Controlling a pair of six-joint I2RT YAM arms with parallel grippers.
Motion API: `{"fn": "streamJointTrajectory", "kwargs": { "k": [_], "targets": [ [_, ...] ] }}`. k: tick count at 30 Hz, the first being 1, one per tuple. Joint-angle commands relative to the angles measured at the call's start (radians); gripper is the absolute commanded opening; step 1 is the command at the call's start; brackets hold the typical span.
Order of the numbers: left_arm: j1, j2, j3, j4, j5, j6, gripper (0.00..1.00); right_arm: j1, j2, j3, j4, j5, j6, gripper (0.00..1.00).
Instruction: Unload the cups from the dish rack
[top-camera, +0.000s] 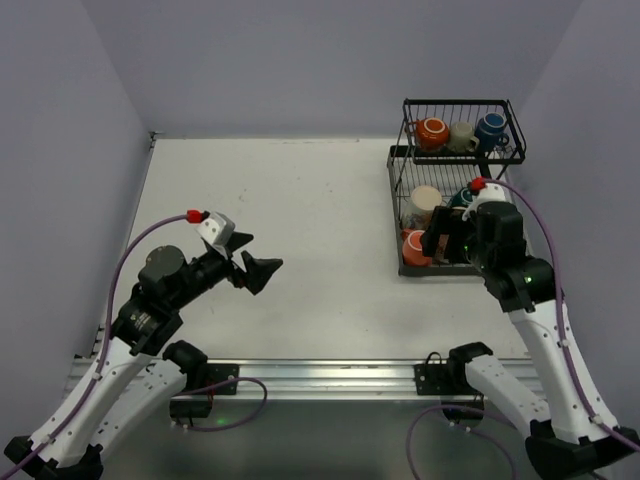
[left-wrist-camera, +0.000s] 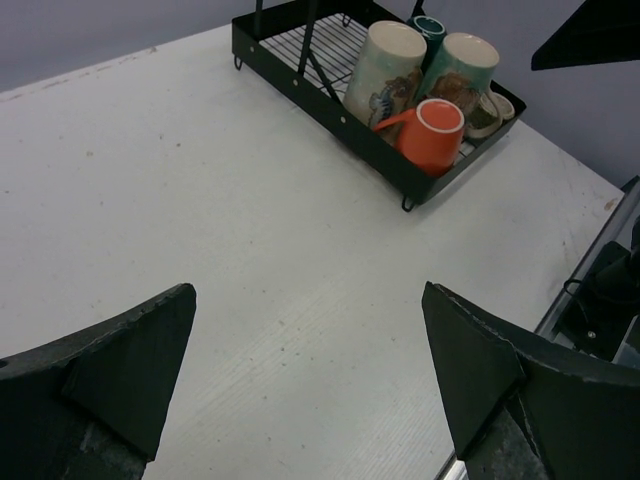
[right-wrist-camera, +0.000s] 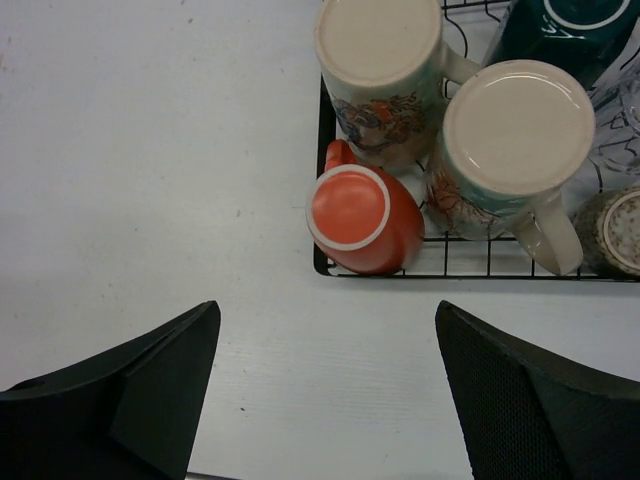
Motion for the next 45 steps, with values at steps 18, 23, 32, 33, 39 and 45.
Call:
{"fn": "streamJointTrajectory", "kwargs": {
  "k": [18,23,32,33,39,45],
  "targets": [
    [-0.018,0.002,0.011,-0.026,-0.102,-0.007,1.00,0.113,0.326,-0.049,0.206,0.172,0.033,0.88],
    [-0.015,0.019,0.015,-0.029,-0.103,-0.007,1.00,0.114,0.405,-0.043,0.219,0.184,0.032,0.88],
    [-0.010,0.036,0.016,-0.030,-0.099,-0.009,1.00,0.114,0.460,-0.079,0.235,0.239,0.036,0.84],
    [-0.008,0.037,0.016,-0.030,-0.097,-0.011,1.00,0.114,0.471,-0.081,0.235,0.253,0.036,0.84],
    [-0.008,0.040,0.016,-0.030,-0.099,-0.011,1.00,0.114,0.524,-0.090,0.245,0.262,0.038,0.84],
    [-0.005,0.046,0.016,-0.030,-0.091,-0.009,1.00,0.114,0.538,-0.104,0.272,0.288,0.033,0.83]
  ]
}}
